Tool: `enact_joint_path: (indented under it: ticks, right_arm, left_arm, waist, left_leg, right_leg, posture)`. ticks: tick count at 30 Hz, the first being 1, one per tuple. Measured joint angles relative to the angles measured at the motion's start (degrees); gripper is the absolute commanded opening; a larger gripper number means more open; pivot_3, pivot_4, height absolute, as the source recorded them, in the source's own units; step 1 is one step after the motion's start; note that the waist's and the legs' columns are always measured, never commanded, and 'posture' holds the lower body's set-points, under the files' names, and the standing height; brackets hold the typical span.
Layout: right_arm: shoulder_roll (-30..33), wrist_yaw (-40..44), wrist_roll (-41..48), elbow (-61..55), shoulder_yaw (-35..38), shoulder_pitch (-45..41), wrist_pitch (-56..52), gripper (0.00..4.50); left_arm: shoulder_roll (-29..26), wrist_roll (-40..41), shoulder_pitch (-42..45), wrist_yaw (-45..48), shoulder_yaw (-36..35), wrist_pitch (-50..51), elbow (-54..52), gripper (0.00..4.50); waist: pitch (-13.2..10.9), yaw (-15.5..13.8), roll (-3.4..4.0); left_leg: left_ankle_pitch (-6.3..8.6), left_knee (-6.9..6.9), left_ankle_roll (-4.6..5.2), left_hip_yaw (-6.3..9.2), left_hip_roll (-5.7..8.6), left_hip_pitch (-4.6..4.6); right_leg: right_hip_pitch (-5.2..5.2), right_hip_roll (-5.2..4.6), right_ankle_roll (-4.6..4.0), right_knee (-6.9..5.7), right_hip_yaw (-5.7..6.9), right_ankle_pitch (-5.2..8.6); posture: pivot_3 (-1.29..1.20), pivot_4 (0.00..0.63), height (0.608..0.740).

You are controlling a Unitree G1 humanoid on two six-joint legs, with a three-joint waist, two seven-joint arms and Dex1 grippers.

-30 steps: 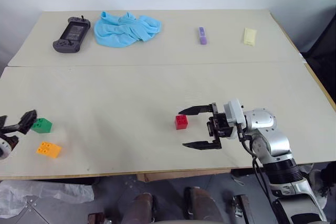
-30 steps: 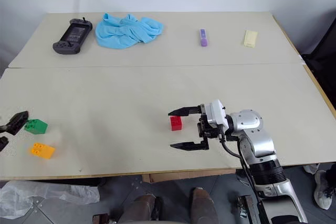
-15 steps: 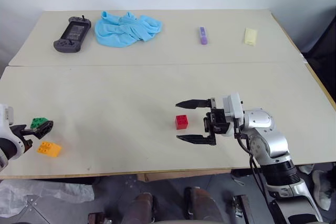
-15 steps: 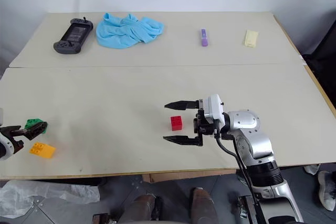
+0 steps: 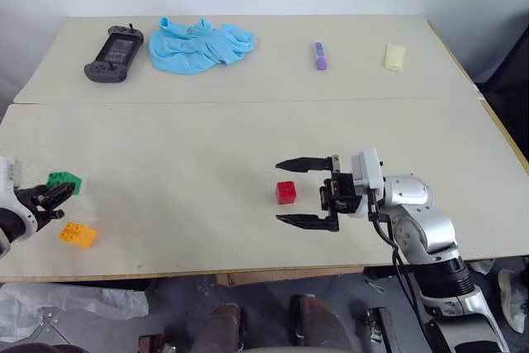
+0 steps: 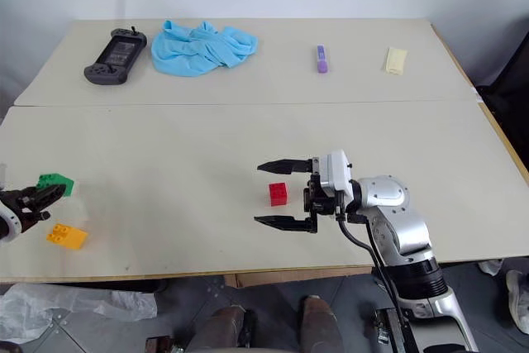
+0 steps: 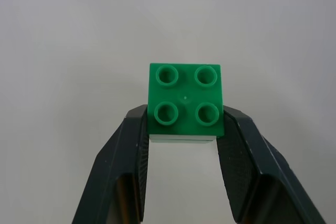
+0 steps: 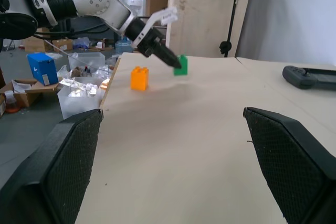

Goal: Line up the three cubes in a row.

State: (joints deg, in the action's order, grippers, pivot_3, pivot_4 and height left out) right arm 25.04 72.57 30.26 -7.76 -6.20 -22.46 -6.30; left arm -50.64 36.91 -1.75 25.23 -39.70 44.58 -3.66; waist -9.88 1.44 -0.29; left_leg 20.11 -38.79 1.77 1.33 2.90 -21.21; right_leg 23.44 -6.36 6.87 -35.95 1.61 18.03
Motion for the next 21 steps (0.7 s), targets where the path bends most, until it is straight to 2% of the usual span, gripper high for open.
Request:
enact_joint_path:
  ticks: [3,6,8,10,12,15,18,21]
  right_arm:
    - [0.56,-1.34,-0.01,0.26,1.04,-0.28,0.01,4.50]
    - [4.54,-2.13,-0.71,2.52,4.92,-0.44,0.77,4.50]
    - [6.76,-2.20,-1.13,3.38,7.28,0.24,1.59,4.50]
    - [7.17,-2.69,-1.08,3.21,8.47,1.40,1.81,4.50]
    - [7.78,-3.01,-0.88,2.63,9.23,3.49,1.77,4.50]
    - [9.48,-3.68,-0.87,0.68,10.79,8.20,1.60,4.50]
    - [11.30,-5.41,-0.94,-1.99,13.46,13.16,1.46,4.50]
    - [12.42,-8.17,-0.86,-5.89,16.45,18.39,1.12,4.50]
  left_arm:
    - [-1.48,0.46,-0.15,13.98,-1.54,-10.31,-0.81,1.48]
    - [-8.71,5.13,4.50,29.06,0.90,-11.77,-3.57,1.48]
    - [-13.25,5.61,11.43,35.84,7.75,-11.77,-4.61,1.48]
    - [-13.98,2.54,21.43,41.43,19.72,-12.53,-3.28,1.48]
    - [-10.50,-2.74,30.63,46.33,32.10,-14.28,0.09,1.48]
    - [-1.64,-11.01,41.03,50.74,47.23,-16.70,5.73,1.48]
    - [3.90,-17.71,45.66,52.01,56.27,-18.69,7.89,1.48]
    - [7.70,-23.34,46.53,50.00,60.48,-19.72,10.09,1.48]
  waist:
    - [0.00,0.04,0.00]
    - [-0.05,-0.83,0.01]
    - [-0.13,-1.54,0.18]
    - [-0.10,-1.67,0.57]
    - [-0.08,-1.72,0.69]
    - [-0.11,-1.58,0.62]
    - [-0.14,-1.16,0.57]
    - [-0.16,-0.80,0.55]
  left_leg:
    - [0.00,-0.06,-0.01,0.00,0.00,-0.02]
    - [0.02,-0.23,0.02,0.16,0.06,-0.09]
    - [0.02,-0.24,0.08,0.29,0.19,0.02]
    - [0.01,-0.23,0.10,0.33,0.27,0.11]
    - [-0.02,-0.24,0.11,0.35,0.26,0.06]
    - [-0.05,-0.30,0.13,0.30,0.28,-0.21]
    - [-0.03,-0.28,0.23,0.15,0.32,-0.31]
    - [-0.03,-0.26,0.24,0.03,0.24,-0.31]
  right_leg:
    - [-0.02,-0.02,-0.01,0.06,0.05,0.01]
    - [-0.10,-0.14,-0.06,0.21,0.22,0.01]
    - [-0.34,-0.22,-0.06,0.31,0.28,0.01]
    - [-0.48,-0.23,-0.04,0.32,0.33,0.00]
    - [-0.42,-0.16,-0.02,0.01,0.44,-0.01]
    - [-0.16,0.02,0.01,-0.08,0.82,-0.03]
    - [0.00,0.02,0.06,-0.09,0.92,-0.06]
    - [0.05,-0.01,0.07,-0.09,0.92,-0.06]
  posture:
    - [0.00,0.150,0.740]
    - [0.00,0.150,0.740]
    - [0.00,0.150,0.740]
    - [0.00,0.150,0.740]
    - [0.00,0.150,0.740]
    - [0.00,0.150,0.740]
    - [0.00,0.150,0.740]
    - [0.00,0.150,0.740]
